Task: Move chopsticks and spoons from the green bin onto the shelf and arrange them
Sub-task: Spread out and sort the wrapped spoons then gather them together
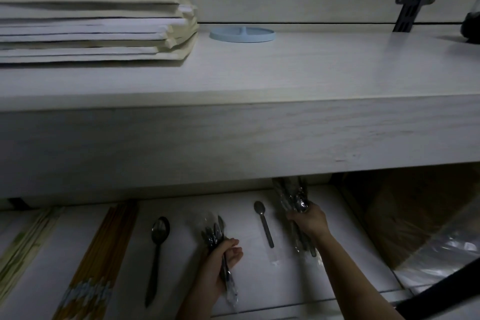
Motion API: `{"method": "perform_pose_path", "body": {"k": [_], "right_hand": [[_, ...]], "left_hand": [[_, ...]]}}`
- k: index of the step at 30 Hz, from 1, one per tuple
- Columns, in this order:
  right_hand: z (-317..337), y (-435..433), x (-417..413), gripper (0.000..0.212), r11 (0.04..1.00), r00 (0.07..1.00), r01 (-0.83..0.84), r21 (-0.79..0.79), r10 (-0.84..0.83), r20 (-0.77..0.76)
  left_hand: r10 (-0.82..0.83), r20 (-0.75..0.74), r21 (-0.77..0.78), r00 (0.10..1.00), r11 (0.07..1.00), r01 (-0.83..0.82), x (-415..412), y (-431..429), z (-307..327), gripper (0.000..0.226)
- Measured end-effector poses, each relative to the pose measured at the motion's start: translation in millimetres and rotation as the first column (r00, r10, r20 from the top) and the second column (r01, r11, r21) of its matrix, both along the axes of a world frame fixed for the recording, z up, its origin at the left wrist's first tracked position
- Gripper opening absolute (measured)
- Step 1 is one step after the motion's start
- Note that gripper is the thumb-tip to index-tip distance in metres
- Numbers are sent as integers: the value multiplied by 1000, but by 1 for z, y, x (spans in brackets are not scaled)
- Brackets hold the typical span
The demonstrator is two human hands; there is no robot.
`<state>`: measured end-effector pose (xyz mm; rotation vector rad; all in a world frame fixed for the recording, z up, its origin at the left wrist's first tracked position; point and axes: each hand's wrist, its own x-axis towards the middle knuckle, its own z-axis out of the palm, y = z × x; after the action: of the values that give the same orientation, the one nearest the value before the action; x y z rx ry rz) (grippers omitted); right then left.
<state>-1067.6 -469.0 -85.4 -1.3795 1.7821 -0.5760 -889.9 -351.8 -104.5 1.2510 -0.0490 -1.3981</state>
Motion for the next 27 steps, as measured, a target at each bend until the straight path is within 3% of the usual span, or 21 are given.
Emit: {"method": "perform_pose_path", "body": {"k": [7,13,16,19,21,24,27], "right_hand": [[-10,16,64,47,986,973,-161,-29,154,-170],[-16,27,73,54,977,917,-213,4,201,-344],[-12,32,73,59,971,906,-239,22,232,-354],[-9,40,73,58,971,957,-236,-27,228,-178],[2,46,78,52,968,971,-224,-116,232,61],[31,56,93,39,958,847,-186,-217,269,459],[43,65,102,26,928,740,-222,-299,360,568]], "left_hand": [[29,-28,-35,999,999,-29,6,5,-3,20],[43,-24,-53,999,998,-44,12,9,-1,13],[54,-22,-56,998,997,-55,15,8,-3,5],[81,6,-86,997,993,-80,17,6,-3,18],[69,30,-151,997,986,-64,17,2,4,20],[37,49,-273,998,962,-22,12,-2,26,25],[23,179,-340,984,940,40,12,-3,37,48]]}}
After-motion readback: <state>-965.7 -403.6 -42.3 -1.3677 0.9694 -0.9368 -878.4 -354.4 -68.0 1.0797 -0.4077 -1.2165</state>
